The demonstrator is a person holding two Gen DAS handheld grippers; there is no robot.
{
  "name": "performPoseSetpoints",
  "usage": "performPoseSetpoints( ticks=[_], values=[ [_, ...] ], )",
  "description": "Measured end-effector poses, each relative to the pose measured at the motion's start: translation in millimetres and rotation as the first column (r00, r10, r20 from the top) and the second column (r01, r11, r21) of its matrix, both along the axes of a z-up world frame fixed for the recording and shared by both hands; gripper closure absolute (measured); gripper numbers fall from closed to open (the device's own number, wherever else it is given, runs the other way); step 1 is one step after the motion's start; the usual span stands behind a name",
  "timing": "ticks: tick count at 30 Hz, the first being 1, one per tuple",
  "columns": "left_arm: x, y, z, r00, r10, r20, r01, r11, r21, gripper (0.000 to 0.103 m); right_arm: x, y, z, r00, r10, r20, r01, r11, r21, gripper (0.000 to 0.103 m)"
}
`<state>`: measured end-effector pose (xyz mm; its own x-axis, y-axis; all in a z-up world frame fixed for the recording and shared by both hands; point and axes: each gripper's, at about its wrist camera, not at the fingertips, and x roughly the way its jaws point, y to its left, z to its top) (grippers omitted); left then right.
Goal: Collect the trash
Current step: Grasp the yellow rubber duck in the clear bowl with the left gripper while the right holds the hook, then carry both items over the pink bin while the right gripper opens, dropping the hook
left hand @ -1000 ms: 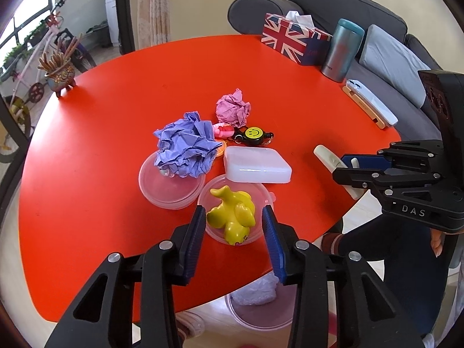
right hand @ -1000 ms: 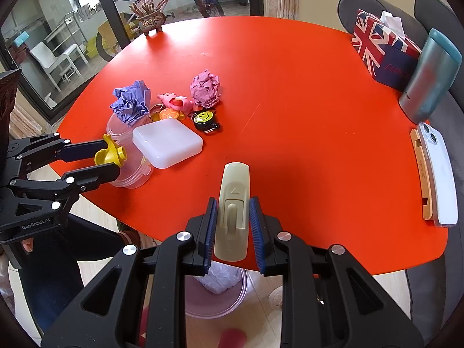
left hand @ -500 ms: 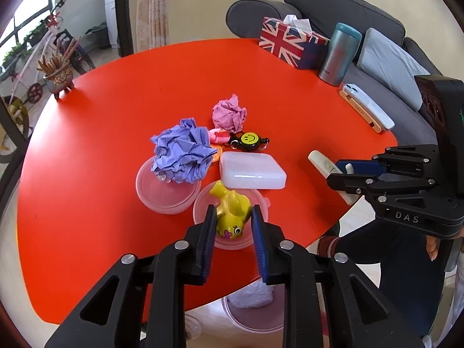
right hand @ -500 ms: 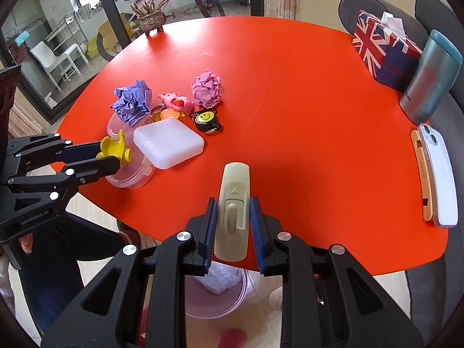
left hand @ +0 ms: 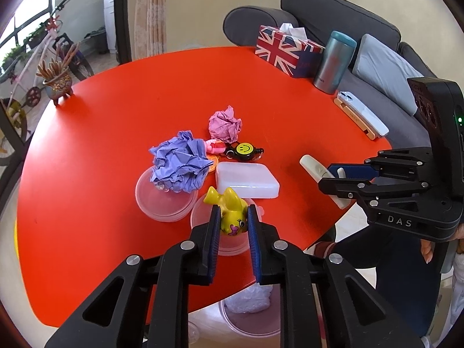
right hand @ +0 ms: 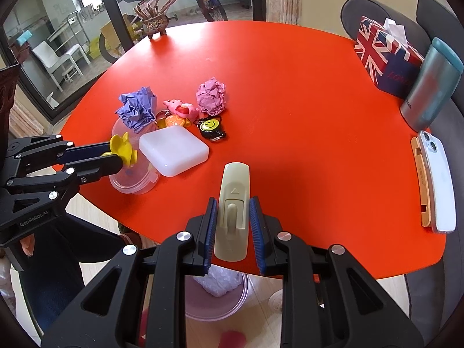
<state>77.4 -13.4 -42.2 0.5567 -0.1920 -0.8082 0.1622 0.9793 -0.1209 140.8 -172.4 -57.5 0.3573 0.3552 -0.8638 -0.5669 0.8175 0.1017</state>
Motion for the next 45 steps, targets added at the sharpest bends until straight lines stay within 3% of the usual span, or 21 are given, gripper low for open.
performPoseSetpoints(
  ticks=[14, 26, 36, 45],
  values=[
    [-28.5, -0.7, 27.5, 0.998, -0.001, 0.064, 0.0, 1.0, 0.012, 0.085, -24.0, -5.1, 28.9, 0.997, 0.029, 0.065, -0.031, 0.999, 0.037, 0.08],
    [-67.0, -8.2, 26.4, 0.996, -0.007, 0.084, 0.005, 1.0, 0.021, 0.085, -75.7, -19.5, 39.9, 0.991, 0.086, 0.1, -0.092, 0.994, 0.062, 0.08],
    [-103.1, -21.0, 15.0, 0.997, -0.023, 0.079, 0.023, 1.0, 0.001, 0.085, -119.4, -22.6, 15.4, 0.989, 0.14, 0.049, -0.144, 0.986, 0.079, 0.08],
    [-121.5, -25.3, -1.5, 0.999, -0.03, 0.045, 0.031, 0.999, -0.017, 0.085, -133.4, -22.1, -8.1, 0.986, 0.165, -0.014, -0.164, 0.983, 0.082, 0.08]
  ],
)
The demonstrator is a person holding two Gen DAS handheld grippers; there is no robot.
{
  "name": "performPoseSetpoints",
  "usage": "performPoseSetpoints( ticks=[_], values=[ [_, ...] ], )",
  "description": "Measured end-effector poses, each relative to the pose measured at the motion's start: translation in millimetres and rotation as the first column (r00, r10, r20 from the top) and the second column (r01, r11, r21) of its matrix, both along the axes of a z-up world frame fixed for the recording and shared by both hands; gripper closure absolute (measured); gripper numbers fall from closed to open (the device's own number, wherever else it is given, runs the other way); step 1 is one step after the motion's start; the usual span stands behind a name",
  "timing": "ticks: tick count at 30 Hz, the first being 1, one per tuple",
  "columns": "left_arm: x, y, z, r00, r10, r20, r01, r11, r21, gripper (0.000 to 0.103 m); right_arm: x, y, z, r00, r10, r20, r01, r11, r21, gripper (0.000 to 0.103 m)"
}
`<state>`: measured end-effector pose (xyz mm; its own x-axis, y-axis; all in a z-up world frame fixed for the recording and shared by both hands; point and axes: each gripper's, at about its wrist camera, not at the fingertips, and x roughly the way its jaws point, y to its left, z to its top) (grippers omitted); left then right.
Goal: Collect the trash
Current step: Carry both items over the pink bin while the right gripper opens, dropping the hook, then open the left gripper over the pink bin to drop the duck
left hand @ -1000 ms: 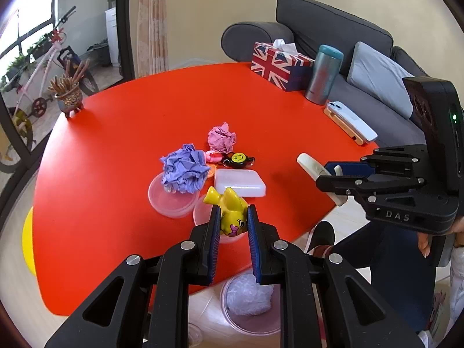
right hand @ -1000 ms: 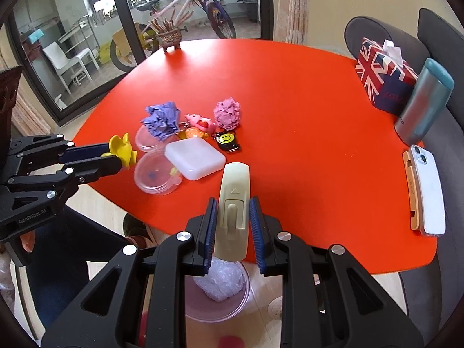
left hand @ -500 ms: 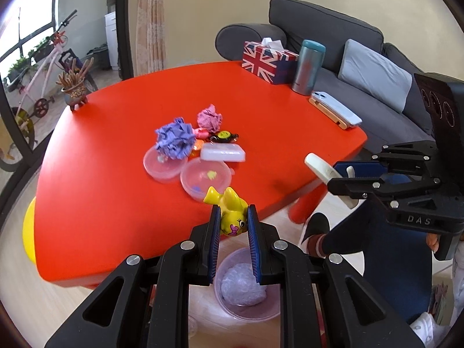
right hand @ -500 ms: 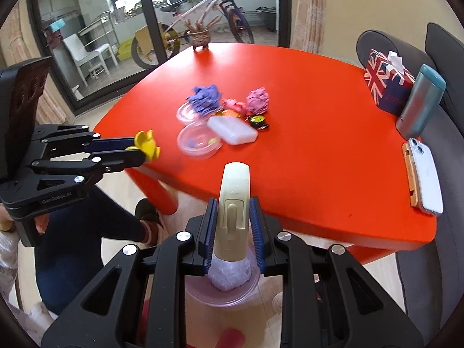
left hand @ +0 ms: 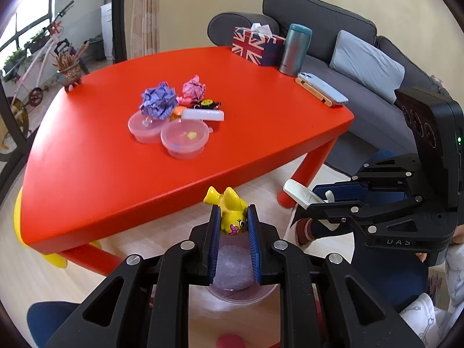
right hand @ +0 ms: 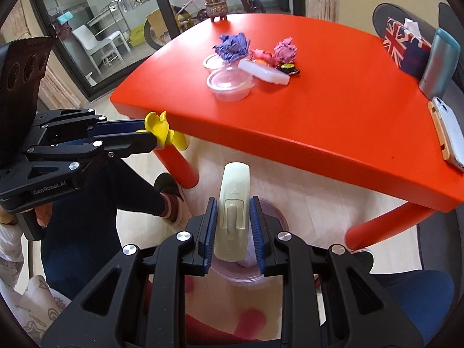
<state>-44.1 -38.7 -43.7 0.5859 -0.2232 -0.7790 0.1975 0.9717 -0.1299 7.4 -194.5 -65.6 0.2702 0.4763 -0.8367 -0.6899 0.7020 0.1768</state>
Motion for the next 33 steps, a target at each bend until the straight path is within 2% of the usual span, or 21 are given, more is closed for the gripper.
performPoseSetpoints(
  ticks=[2, 4, 5, 6, 9, 31, 33],
  values=[
    [-0.2, 0.6, -1.4, 1.0, 0.001, -0.005, -0.001, 1.0, -0.003, 0.085, 0.2, 1.3, -0.6, 1.0, 0.008, -0.002, -0.008, 1.0, -0.002, 0.078],
    [0.2, 0.8, -1.8, 1.0, 0.0, -0.007, 0.0, 1.0, -0.005, 0.085, 2.9, 1.2, -0.4, 1.0, 0.0, 0.006, 0.001, 1.0, -0.004, 0.049],
    [0.3, 0.8, -1.7, 1.0, -0.002, -0.007, 0.002, 1.0, -0.006, 0.085, 4.4, 0.4, -0.1, 1.0, -0.007, 0.012, 0.007, 1.0, 0.001, 0.028],
    [0.7, 0.7, -2.1, 1.0, -0.004, -0.008, 0.004, 1.0, -0.006, 0.085, 5.3, -1.2, 1.0, 1.0, -0.016, 0.017, 0.016, 1.0, 0.012, 0.022],
    [1.2, 0.2, -3.8, 1.0, -0.01, -0.015, 0.009, 1.0, -0.01, 0.085, 6.7, -3.0, 1.6, 0.999, -0.037, 0.027, 0.036, 0.999, 0.01, 0.013],
    [2.9, -27.1, -6.6, 0.995, -0.093, -0.034, 0.092, 0.996, -0.01, 0.085, 18.6, -33.2, 14.8, 0.987, -0.144, 0.074, 0.142, 0.989, 0.026, 0.01],
    [2.2, -30.0, -6.1, 0.995, -0.101, -0.027, 0.101, 0.995, -0.001, 0.078, 18.5, -35.9, 15.4, 0.985, -0.154, 0.077, 0.152, 0.988, 0.03, 0.01]
  ],
)
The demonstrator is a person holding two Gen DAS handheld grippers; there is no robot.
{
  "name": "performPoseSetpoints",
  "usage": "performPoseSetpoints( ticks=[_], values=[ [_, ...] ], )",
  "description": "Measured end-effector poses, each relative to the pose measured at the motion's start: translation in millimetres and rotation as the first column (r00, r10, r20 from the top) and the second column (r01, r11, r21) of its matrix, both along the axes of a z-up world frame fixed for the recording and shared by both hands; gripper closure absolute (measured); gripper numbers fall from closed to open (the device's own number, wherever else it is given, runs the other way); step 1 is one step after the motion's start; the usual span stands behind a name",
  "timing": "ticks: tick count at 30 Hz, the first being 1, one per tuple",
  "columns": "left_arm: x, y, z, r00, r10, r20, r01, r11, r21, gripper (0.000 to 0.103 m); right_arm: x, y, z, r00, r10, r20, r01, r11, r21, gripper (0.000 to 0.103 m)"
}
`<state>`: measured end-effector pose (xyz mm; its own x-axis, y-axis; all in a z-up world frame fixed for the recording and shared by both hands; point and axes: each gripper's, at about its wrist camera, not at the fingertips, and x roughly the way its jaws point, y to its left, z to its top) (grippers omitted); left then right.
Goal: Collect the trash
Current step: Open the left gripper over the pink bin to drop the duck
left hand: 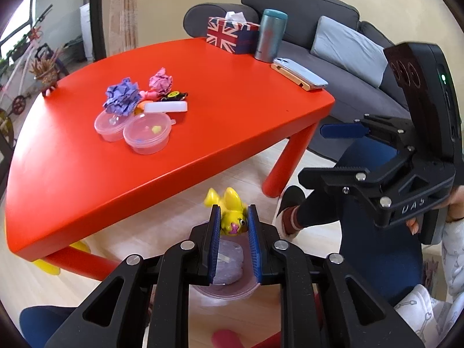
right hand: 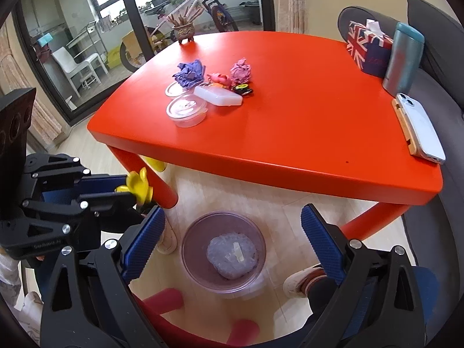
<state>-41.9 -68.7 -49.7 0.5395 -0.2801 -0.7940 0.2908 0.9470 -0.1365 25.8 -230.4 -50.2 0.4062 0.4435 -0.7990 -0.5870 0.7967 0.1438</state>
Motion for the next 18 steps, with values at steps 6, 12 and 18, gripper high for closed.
performPoseSetpoints(
  ticks=[6, 12, 18],
  values=[
    [-1.7, 4.5, 7.5, 0.998, 0.047, 0.052, -0.047, 0.999, -0.01, 0.011, 1.7, -4.4, 2.3, 1.0, -0.018, 0.006, 0.018, 1.0, 0.007, 0.009],
    [0.8, 13.3, 8.6, 0.995, 0.091, 0.051, -0.091, 0.996, 0.0, 0.008, 1.4, -1.7, 1.8, 1.0, -0.01, 0.003, 0.01, 1.0, 0.008, 0.008],
    [1.6, 15.3, 8.1, 0.993, 0.102, 0.051, -0.103, 0.995, 0.005, 0.008, 1.1, 2.3, 2.4, 1.0, -0.002, 0.004, 0.002, 1.0, 0.006, 0.007]
  ],
)
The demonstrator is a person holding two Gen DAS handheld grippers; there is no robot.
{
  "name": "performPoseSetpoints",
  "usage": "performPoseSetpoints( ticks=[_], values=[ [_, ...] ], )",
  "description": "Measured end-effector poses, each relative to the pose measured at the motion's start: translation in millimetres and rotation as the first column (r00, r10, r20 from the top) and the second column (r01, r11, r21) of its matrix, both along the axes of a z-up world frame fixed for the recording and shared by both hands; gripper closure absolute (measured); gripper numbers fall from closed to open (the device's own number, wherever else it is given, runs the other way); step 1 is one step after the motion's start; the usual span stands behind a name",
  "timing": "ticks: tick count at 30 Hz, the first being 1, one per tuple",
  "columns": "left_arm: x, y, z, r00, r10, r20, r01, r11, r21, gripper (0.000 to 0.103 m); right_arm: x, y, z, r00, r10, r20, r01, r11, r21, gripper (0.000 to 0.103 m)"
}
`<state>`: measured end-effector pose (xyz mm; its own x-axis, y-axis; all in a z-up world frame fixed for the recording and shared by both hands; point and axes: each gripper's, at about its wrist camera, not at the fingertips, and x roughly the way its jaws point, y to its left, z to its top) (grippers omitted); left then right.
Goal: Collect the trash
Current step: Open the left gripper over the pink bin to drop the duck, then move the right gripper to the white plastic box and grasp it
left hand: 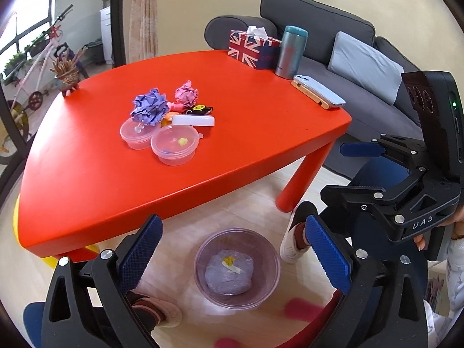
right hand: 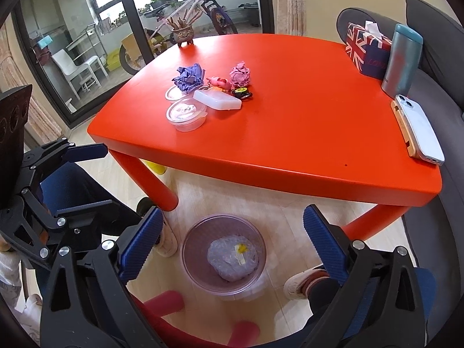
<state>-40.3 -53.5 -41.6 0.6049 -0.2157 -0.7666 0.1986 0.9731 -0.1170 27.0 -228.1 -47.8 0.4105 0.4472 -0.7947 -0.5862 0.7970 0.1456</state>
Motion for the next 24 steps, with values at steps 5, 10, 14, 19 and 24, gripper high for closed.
performPoseSetpoints(
  ticks=[5, 10, 14, 19, 24],
  values=[
    [-0.4, 3.3, 1.5, 1.0, 0.013, 0.005, -0.013, 1.0, -0.001, 0.008, 0.3, 0.8, 0.7, 1.0, 0.001, 0.002, -0.001, 1.0, 0.002, 0.007],
    [2.1, 11.8, 3.7, 0.999, 0.041, 0.011, -0.041, 0.999, 0.001, 0.008, 3.2, 4.1, 2.8, 1.0, 0.007, 0.007, -0.007, 1.0, 0.003, 0.007],
    [6.7, 22.6, 7.8, 0.997, 0.07, 0.018, -0.07, 0.998, -0.009, 0.008, 10.3, 7.7, 6.9, 1.0, 0.009, 0.017, -0.009, 1.0, 0.012, 0.007],
    [14.4, 36.3, 10.6, 0.995, 0.103, 0.012, -0.103, 0.994, -0.029, 0.008, 22.3, 16.0, 15.0, 0.999, 0.024, 0.037, -0.024, 1.0, 0.011, 0.007],
    [23.3, 45.5, 16.6, 0.992, 0.121, 0.025, -0.12, 0.992, -0.026, 0.008, 37.7, 29.9, 20.2, 0.998, 0.055, 0.043, -0.055, 0.998, -0.003, 0.007]
  ],
)
